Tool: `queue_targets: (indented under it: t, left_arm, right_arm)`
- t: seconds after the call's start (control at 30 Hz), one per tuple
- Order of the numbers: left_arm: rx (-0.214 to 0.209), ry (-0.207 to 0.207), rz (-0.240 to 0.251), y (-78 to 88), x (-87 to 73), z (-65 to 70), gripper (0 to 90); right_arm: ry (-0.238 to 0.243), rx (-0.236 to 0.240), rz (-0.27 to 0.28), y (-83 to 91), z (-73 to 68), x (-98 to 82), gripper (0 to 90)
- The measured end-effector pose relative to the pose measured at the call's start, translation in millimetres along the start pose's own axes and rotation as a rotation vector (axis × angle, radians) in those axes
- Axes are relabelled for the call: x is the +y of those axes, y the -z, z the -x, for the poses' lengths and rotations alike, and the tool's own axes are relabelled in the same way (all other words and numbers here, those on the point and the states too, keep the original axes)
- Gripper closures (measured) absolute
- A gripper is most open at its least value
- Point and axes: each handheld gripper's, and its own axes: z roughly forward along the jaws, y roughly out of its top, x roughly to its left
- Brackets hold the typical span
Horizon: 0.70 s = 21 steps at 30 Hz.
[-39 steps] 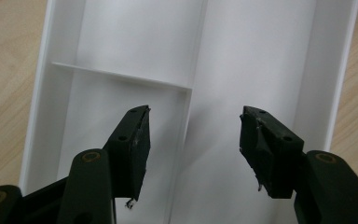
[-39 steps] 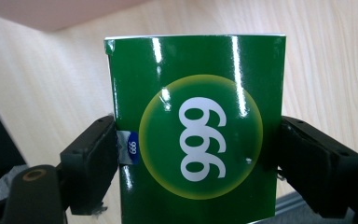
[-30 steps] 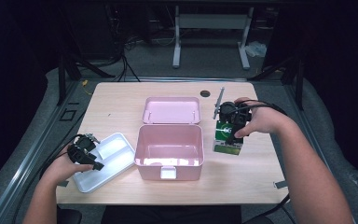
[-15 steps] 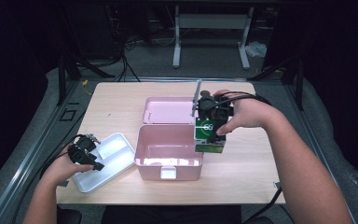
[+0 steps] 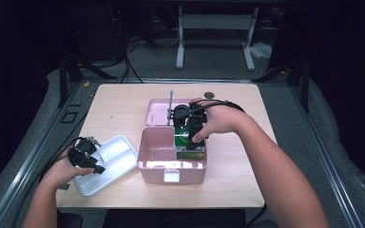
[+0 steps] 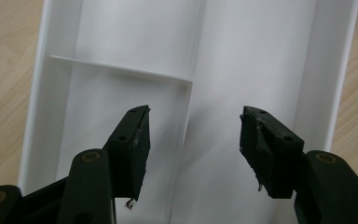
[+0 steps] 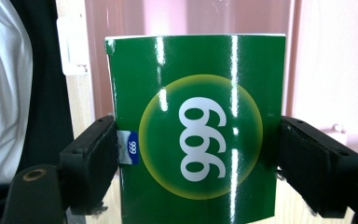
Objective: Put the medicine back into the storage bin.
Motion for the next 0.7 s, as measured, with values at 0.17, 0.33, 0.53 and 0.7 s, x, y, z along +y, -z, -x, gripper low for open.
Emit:
queue_targets:
  t: [0.17,0.33,0.53,0.7]
  left_arm:
    - [-0.001,-0.004,-0.007,-0.5,0.2,-0.1,42.9]
    - [-0.003,-0.004,-0.010,-1.5,0.7,0.6,42.9]
    - [-0.005,-0.004,-0.014,-2.7,0.8,1.0,42.8]
    - [-0.004,-0.007,-0.021,-3.0,0.5,0.6,42.7]
  right_arm:
    - [-0.010,0.012,0.007,-13.7,1.3,-1.8,17.1]
    - [-0.030,-0.003,0.005,-37.0,2.6,-7.1,17.2]
    - [-0.039,-0.005,0.010,-62.2,4.6,-11.4,17.0]
    - [-0.041,0.003,0.012,-79.4,4.8,-13.1,16.8]
